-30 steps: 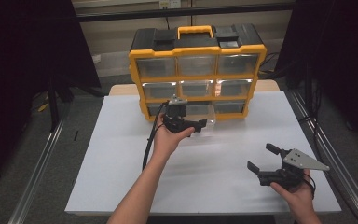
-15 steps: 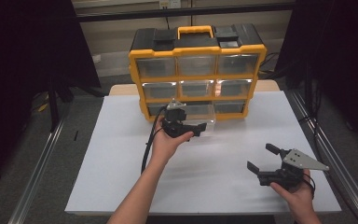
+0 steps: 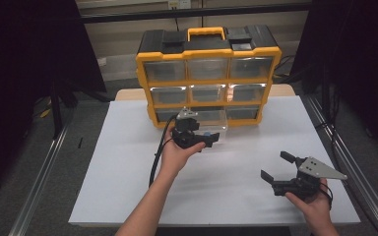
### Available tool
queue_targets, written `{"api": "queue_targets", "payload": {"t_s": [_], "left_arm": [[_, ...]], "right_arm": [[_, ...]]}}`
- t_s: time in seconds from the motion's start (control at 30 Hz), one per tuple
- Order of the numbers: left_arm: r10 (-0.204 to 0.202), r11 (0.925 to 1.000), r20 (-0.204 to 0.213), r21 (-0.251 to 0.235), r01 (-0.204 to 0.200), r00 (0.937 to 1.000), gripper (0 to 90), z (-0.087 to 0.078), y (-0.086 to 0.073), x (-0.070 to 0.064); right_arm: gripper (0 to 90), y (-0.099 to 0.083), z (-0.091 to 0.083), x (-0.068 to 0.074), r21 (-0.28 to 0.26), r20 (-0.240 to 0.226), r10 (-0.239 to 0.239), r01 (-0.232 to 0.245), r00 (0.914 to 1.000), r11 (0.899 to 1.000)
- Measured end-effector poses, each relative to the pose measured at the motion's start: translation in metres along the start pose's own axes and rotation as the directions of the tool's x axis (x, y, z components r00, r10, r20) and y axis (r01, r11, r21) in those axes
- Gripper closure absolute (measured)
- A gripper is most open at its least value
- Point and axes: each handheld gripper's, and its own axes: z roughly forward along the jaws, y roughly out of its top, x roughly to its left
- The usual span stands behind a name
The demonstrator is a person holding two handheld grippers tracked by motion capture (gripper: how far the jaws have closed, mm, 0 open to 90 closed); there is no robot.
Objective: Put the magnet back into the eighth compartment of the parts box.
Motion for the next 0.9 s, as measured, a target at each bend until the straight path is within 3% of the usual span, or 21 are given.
{"api": "queue_targets", "payload": {"t_s": [0.3,0.7,0.9], "left_arm": [[0.012,0.9999,0.009,-0.003,-0.012,0.9999,41.8,-0.0015,-0.0031,-0.0005],[0.000,0.9997,-0.042,0.026,0.001,0.9991,69.4,-0.0003,-0.0038,0.0016],[-0.003,0.9992,-0.089,0.039,0.007,0.9961,83.2,0.0001,-0.0038,0.0029]], "right_arm": [[1.6,0.0000,0.0000,0.0001,0.001,-0.003,-0.003,0.003,1.0000,1.000],[1.7,0.0001,0.0000,0.0001,-0.003,-0.005,-0.001,0.001,1.0000,1.000],[1.7,0.0001,-0.0003,0.0001,-0.002,-0.004,0.001,-0.001,1.0000,1.000]]}}
